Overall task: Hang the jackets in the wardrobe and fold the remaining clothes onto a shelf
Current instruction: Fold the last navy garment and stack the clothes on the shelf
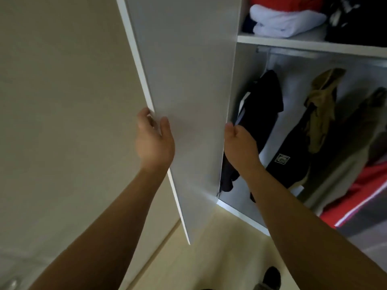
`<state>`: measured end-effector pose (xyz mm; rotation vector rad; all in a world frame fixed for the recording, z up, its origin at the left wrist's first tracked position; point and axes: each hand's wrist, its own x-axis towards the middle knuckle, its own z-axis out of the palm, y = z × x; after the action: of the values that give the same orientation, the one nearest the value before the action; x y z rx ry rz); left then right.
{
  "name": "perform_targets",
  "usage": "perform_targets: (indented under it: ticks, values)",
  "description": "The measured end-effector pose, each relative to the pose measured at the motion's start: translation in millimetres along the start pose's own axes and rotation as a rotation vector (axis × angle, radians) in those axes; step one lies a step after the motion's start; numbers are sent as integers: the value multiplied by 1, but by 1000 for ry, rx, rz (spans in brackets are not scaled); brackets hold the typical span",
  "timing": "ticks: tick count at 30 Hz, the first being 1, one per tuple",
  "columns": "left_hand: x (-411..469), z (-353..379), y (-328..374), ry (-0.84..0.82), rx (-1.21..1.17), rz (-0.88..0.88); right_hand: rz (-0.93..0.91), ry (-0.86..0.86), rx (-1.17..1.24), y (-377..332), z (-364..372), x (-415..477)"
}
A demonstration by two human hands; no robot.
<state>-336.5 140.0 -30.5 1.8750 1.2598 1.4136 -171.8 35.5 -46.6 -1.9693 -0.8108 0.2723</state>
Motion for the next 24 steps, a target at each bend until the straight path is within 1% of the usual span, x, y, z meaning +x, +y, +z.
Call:
perform_targets:
  ticks: [1,5,10,11,13,15,16,17,20,24]
  values:
    - [-9,-1,4,-22,-5,35,18,19,5,1,-10,-6]
    - [-47,10,33,-114,0,267,44,123,29,14,-46,-24]
    - [-82,52,95,-391,-110,511,76,174,65,42,-97,-35]
    - [-85,63,110,-440,-139,586,93,181,69,47,-108,-36]
    - [-86,88,138,-484,-180,809,109,220,66,58,-131,-35]
    - [-80,118,165,-504,-137,1014,123,284,81,68,-154,-36]
    - [-78,133,178,-527,-83,1076,139,309,88,73,-167,-36]
    - [-76,148,191,-563,-15,1107,159,325,89,78,-178,-35]
    - [-75,195,221,-658,205,1126,187,331,56,91,-210,-29]
    - [-75,243,242,-681,378,1120,196,309,37,97,-245,-19]
